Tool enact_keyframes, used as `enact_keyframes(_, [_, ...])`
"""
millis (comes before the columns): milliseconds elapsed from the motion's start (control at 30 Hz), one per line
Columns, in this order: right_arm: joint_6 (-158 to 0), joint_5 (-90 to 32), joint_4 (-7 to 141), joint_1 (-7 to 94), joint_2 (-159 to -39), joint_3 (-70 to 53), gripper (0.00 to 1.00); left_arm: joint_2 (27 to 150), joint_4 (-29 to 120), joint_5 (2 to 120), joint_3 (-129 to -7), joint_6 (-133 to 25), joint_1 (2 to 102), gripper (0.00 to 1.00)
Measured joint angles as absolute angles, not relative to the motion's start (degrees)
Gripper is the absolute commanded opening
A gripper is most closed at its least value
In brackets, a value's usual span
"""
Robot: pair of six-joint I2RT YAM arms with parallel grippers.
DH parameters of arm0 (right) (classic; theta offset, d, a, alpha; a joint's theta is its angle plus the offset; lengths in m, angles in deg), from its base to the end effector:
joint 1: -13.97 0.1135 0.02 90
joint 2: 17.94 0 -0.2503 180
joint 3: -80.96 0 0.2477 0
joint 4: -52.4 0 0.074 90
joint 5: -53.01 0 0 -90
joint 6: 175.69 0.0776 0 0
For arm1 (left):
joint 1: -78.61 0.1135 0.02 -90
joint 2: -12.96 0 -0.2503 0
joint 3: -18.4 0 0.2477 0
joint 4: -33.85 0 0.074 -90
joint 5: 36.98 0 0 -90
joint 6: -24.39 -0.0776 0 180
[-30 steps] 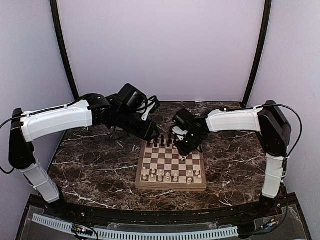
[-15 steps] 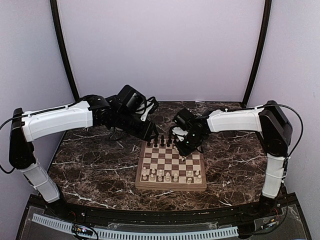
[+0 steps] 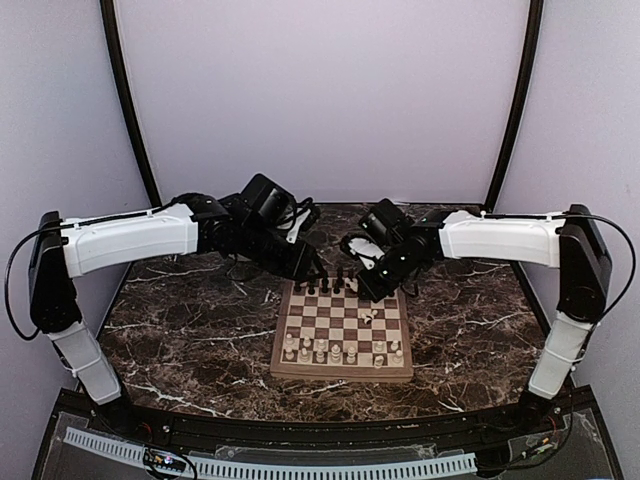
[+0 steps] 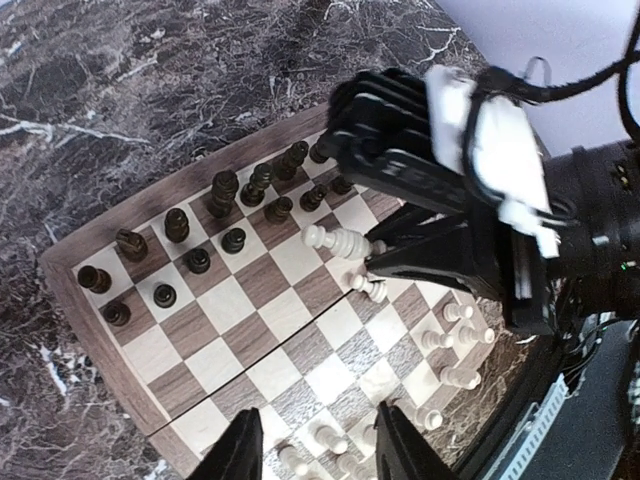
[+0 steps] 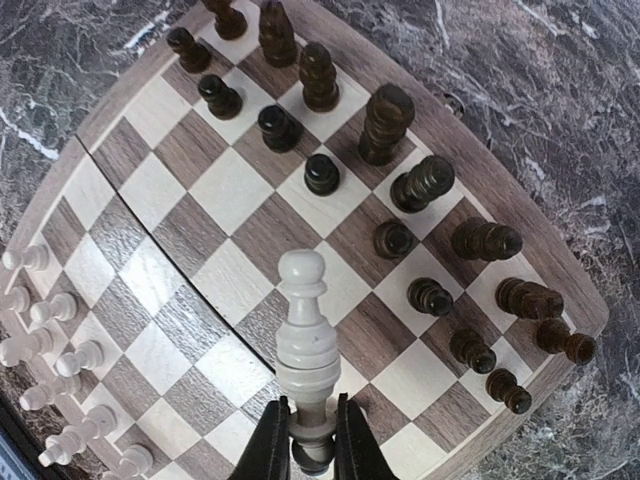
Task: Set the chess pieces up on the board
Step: Pass from the right arm to the left
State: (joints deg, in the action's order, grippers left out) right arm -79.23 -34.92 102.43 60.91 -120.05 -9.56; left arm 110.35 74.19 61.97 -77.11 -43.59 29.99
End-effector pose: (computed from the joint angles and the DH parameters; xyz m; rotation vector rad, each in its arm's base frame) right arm 0.2623 0.2848 0.1751 -0.9434 2.5230 0.3495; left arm 0.2629 -0.3166 0.2524 0.6421 2.3493 -0.7787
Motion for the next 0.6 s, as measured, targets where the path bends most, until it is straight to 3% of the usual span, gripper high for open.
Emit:
enact_keyframes(300, [-79.9,-28.9,97.6,63.0,-112.4,-5.6,0.02,111.9,62.7,77.8,-71.9,-33.7,38.0,0.41])
enact_keyframes(600, [-80.8,-25.9,95.2,64.8,-110.7,-5.3,0.02,115.1,37.7,100.7,-57.5,-17.6,43.7,0.39])
